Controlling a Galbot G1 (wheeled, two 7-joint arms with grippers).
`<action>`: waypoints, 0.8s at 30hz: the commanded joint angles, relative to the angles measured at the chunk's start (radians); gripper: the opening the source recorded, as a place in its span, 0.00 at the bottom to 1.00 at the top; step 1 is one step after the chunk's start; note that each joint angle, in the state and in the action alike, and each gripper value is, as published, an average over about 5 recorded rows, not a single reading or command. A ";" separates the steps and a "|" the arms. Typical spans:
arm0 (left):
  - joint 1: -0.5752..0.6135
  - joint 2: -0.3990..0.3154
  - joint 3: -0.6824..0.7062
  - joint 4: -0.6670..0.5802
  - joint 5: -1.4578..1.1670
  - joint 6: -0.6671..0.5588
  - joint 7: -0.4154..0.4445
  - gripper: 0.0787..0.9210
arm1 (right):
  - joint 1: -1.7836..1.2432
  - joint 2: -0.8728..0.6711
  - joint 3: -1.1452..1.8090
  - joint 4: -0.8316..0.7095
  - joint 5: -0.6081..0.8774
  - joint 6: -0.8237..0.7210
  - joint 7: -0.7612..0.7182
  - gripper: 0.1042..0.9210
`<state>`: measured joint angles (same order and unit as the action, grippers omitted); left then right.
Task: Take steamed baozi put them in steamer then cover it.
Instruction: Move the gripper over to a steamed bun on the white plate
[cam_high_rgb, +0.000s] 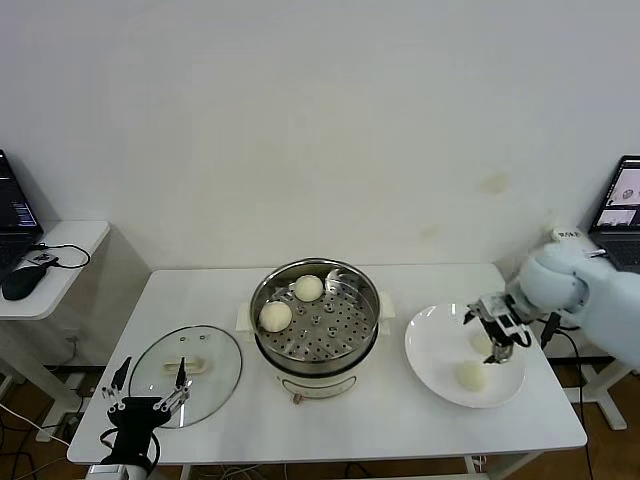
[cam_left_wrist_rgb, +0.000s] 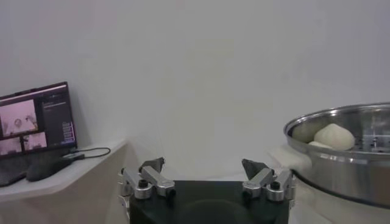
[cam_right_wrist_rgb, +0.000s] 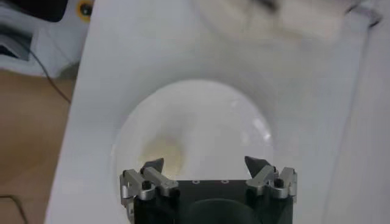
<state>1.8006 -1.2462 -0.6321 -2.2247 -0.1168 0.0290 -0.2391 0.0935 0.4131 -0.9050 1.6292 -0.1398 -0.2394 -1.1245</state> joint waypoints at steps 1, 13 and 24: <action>0.001 -0.003 0.002 0.002 0.002 0.000 0.000 0.88 | -0.177 -0.044 0.096 -0.018 -0.083 0.017 0.023 0.88; -0.003 -0.004 -0.009 0.013 0.000 0.001 0.000 0.88 | -0.283 0.054 0.164 -0.129 -0.123 0.022 0.062 0.88; -0.011 -0.003 -0.011 0.025 -0.001 0.001 0.000 0.88 | -0.323 0.126 0.206 -0.202 -0.129 0.020 0.095 0.87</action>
<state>1.7895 -1.2489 -0.6440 -2.1995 -0.1184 0.0298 -0.2394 -0.1851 0.5057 -0.7315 1.4677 -0.2544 -0.2219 -1.0419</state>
